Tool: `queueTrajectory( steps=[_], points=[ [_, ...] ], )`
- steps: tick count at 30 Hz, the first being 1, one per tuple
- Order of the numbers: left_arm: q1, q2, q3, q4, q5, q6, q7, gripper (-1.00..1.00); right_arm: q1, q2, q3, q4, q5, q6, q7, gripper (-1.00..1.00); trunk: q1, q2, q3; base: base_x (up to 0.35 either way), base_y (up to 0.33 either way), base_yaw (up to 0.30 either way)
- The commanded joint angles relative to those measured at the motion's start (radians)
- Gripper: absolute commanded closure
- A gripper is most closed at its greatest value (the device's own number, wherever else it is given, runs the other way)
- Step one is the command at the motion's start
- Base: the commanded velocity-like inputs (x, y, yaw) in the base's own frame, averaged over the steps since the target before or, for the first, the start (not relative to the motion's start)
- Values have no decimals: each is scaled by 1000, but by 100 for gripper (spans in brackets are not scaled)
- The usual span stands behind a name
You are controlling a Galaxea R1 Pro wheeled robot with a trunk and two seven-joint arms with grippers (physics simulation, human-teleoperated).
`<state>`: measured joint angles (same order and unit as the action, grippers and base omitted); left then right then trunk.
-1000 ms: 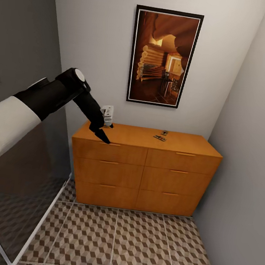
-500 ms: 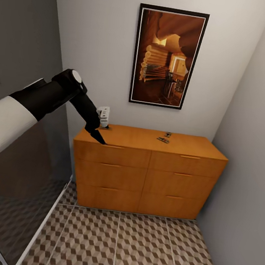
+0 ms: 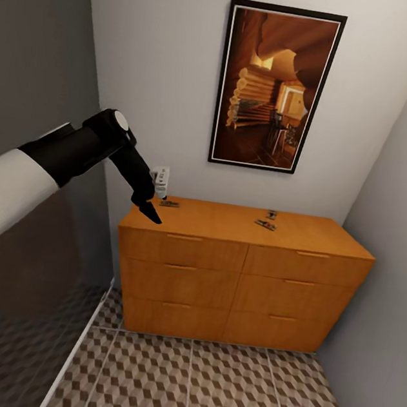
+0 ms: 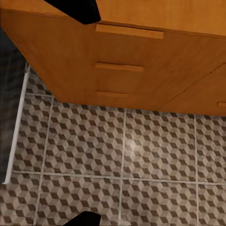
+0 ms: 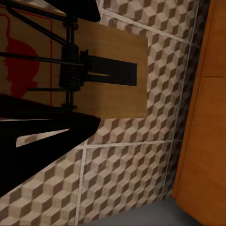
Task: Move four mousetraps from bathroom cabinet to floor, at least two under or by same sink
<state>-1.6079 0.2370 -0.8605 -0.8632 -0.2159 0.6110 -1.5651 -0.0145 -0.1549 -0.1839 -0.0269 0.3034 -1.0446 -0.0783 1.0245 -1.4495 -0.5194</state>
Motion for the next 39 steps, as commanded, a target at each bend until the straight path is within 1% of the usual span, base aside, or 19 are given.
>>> queueTrajectory(
  steps=[1, 2, 5, 8, 39],
  points=[
    [-1, 0, -8, -1, -6, 11, -6, -100, -1, 0, -3, 1, 8, -3, -5, 100, 0, -1, -1, 301, 26, 0],
    [-1, 0, -23, -1, -6, 11, -6, -100, -1, 0, -3, 1, 8, -3, -5, 100, 0, -1, -1, 308, 17, 0],
    [-1, -3, -48, -1, -6, 13, -6, -100, -1, 0, -3, 1, 8, -3, -5, 100, 0, -1, -1, 313, 9, 0],
    [-1, -4, -57, 0, -6, 14, -6, -100, -1, 0, -3, 1, 8, -3, -5, 100, 0, -1, -1, 318, 3, 0],
    [-1, -4, -62, 1, -7, 14, -6, -100, -1, 0, -3, 1, 8, -3, -5, 100, 0, -1, -1, 291, 0, 0]
  ],
)
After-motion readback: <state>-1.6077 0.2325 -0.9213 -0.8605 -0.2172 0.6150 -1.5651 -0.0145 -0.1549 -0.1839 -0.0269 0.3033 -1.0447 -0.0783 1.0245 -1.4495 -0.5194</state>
